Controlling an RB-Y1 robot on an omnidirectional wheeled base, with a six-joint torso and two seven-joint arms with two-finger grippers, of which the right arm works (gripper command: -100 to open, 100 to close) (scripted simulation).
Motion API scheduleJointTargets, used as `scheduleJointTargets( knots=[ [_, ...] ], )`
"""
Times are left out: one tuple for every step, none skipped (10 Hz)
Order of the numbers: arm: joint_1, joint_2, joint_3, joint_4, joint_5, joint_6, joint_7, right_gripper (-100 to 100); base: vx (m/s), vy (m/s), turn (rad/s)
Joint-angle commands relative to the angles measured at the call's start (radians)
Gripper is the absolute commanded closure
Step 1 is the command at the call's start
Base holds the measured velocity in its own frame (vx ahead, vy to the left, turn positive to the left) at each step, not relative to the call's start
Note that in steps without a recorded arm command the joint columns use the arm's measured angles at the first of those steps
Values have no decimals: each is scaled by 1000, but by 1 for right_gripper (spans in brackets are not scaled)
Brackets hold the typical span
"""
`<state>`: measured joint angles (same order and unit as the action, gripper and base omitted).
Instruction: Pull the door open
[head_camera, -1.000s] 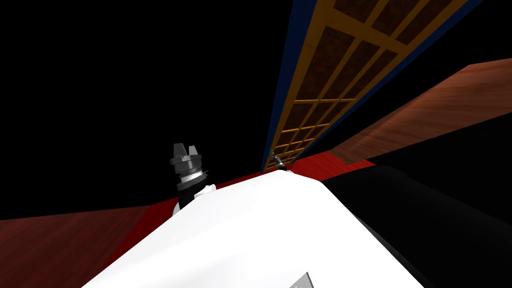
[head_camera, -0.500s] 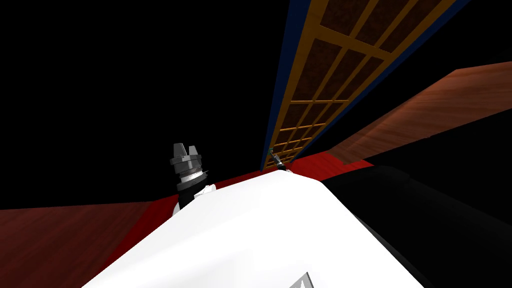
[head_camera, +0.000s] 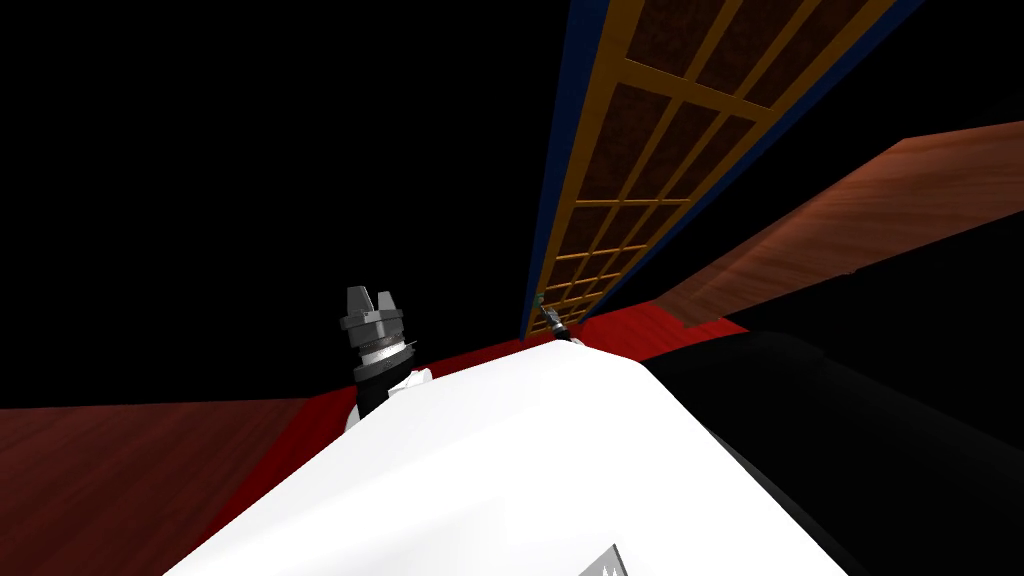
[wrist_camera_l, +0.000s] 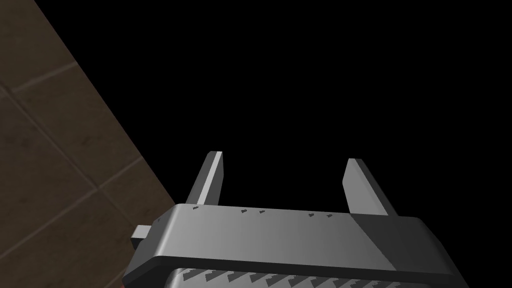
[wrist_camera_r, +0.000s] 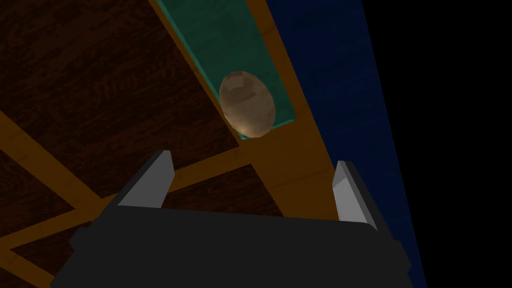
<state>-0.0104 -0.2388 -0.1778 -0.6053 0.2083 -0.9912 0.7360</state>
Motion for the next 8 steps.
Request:
scheduleJointTargets(
  knots=[
    [-5,3,1,0,-2,8,50,-100,-54,-2,4],
    [-5,3,1,0,-2,8,63,-100,-39,-8,0],
    [-10,6,2,1,-4,13,100,-100,-38,-11,2],
    [-14,8,3,3,-6,18,127,-100,-56,-11,5],
    [-14,8,3,3,-6,18,144,-100,-47,-10,1],
    [-19,10,4,5,-8,23,179,-100,-41,-10,1],
    [-19,10,4,5,-8,23,184,-100,-30,-9,1],
    [-24,13,5,6,-9,29,222,-100,-39,-15,1]
  ],
)
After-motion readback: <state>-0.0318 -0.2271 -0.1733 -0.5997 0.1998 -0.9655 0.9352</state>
